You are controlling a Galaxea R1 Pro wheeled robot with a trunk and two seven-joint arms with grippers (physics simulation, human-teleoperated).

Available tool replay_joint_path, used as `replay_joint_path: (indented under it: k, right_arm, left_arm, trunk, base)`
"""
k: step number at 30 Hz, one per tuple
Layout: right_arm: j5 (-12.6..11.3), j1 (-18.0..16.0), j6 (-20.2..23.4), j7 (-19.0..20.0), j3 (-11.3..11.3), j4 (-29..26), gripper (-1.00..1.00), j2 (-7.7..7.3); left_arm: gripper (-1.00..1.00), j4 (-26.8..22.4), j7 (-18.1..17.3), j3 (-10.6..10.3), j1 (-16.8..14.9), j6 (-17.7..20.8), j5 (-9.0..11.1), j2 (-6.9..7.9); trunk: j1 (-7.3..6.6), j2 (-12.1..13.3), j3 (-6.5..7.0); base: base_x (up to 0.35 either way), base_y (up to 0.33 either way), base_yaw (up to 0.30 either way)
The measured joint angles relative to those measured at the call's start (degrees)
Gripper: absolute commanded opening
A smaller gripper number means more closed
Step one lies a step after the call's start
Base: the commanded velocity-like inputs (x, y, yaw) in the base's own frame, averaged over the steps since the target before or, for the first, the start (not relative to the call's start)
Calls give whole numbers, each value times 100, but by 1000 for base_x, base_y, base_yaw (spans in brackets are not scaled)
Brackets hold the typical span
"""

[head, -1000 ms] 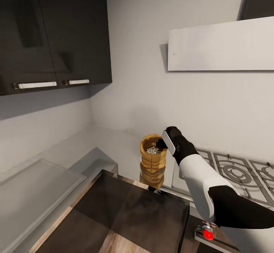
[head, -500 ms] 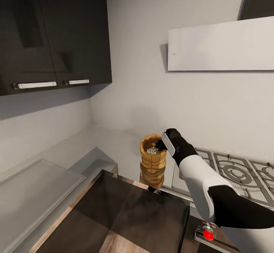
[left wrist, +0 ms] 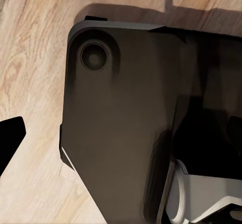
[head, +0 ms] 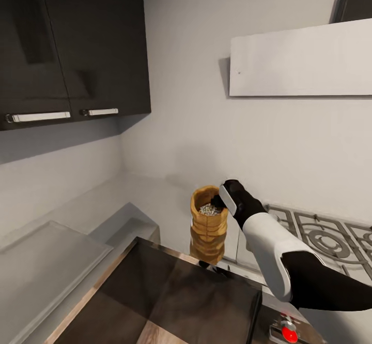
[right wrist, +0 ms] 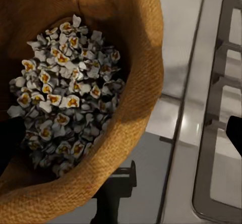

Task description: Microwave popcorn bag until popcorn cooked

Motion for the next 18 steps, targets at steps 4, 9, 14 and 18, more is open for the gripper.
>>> replay_joint_path:
  k: [4,9,14,18]
  right_arm:
    - [-2,-1,-443,9,0,457,100,0]
    - [17,-1,-524,23,0,527,100,0]
    - [2,-1,-533,12,0,535,100,0]
    - [29,7,-579,26,0,526,100,-15]
  left_arm:
    - [100,0,0,2,0,0,-1,0]
    - [100,0,1,1,0,0,0,0]
    - [100,0,1,2,0,0,0,0]
    - [100,-32,-7,11,0,-26,19,0]
  trunk:
    - [0,0,0]
    - [0,-1,0]
    - [0,-1,0]
    - [0,-1,0]
  base:
    - [2,0,0]
    - [0,0,0]
    - [0,0,0]
    - [0,0,0]
